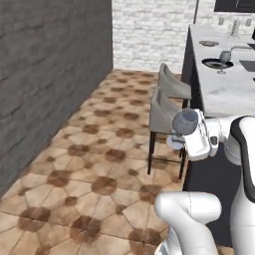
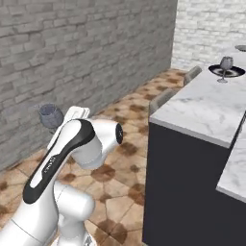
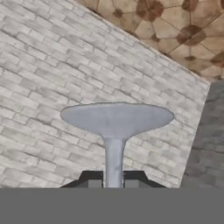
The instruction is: Retrieve the wine glasses from the counter and place one next to each plate.
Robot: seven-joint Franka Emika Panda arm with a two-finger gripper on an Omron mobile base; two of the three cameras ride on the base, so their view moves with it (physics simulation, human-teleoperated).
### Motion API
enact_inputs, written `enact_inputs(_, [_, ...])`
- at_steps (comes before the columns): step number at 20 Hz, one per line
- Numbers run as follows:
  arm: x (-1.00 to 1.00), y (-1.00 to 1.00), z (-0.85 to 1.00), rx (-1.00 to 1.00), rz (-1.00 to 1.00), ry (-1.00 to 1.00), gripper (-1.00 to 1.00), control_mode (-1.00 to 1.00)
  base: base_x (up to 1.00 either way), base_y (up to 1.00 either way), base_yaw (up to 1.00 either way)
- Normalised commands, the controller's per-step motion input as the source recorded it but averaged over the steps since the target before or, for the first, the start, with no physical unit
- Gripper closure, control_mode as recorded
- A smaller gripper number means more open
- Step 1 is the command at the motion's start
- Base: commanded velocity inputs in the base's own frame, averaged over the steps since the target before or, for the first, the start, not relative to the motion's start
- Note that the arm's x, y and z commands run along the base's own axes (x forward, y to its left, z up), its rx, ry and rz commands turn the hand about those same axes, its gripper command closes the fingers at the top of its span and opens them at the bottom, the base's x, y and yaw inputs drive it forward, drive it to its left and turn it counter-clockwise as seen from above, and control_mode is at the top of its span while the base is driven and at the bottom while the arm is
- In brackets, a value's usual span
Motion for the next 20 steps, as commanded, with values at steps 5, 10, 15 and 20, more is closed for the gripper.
enact_inputs(5, [0.0,0.0,0.0,0.0,0.0,0.0,1.0,1.0,0.97,0.89,-0.63])
enact_inputs(10, [0.0,0.0,0.0,0.0,0.0,0.0,1.0,1.0,0.9,1.0,-0.43])
enact_inputs(15, [0.0,0.0,0.0,0.0,0.0,0.0,1.0,1.0,0.77,1.0,-0.32])
enact_inputs(20, [0.0,0.0,0.0,0.0,0.0,0.0,1.0,1.0,1.0,1.0,-0.42])
